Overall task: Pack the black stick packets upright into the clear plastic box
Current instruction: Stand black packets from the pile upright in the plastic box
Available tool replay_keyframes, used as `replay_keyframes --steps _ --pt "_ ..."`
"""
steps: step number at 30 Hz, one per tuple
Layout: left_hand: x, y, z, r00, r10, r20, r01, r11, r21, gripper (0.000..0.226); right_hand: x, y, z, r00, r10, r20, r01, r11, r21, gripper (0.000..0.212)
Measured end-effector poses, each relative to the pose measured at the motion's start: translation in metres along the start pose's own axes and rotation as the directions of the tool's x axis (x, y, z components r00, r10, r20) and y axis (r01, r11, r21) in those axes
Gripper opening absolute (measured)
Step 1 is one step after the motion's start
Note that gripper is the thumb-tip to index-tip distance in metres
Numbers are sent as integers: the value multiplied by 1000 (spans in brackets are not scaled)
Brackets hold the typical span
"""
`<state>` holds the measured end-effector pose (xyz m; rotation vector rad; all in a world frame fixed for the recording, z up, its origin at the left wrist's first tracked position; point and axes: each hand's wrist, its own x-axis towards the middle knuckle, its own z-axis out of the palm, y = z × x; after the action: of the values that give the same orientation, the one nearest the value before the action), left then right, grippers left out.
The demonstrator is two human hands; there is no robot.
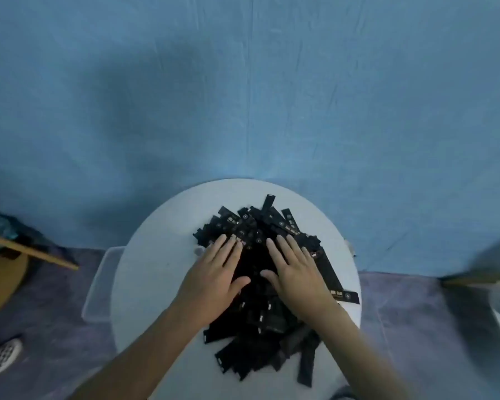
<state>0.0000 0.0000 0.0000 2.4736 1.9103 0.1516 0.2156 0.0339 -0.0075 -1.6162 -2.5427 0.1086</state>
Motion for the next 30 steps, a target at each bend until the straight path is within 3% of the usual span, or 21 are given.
replay_keyframes --steps 4,8,17,20,30 --pt "-14 13 33 998 53 -40 -50 996 73 81 -19 6 26 999 -25 -37 24 1000 -10 73" --pt "-35 18 55 992 81 -93 -79 997 24 85 -55 -2 54 994 -54 -96 51 998 -39 73" --pt "-105 30 80 985 100 -139 -105 994 -30 68 -106 -28 82 991 -55 -124 56 998 11 57" --pt "-110 21 92 984 97 -151 -119 982 -149 58 -105 -32 85 981 -90 -173 94 996 12 50" --pt "-90 21 108 892 12 -452 -135 961 -243 36 -91 -33 80 954 -109 -279 108 994 -17 36"
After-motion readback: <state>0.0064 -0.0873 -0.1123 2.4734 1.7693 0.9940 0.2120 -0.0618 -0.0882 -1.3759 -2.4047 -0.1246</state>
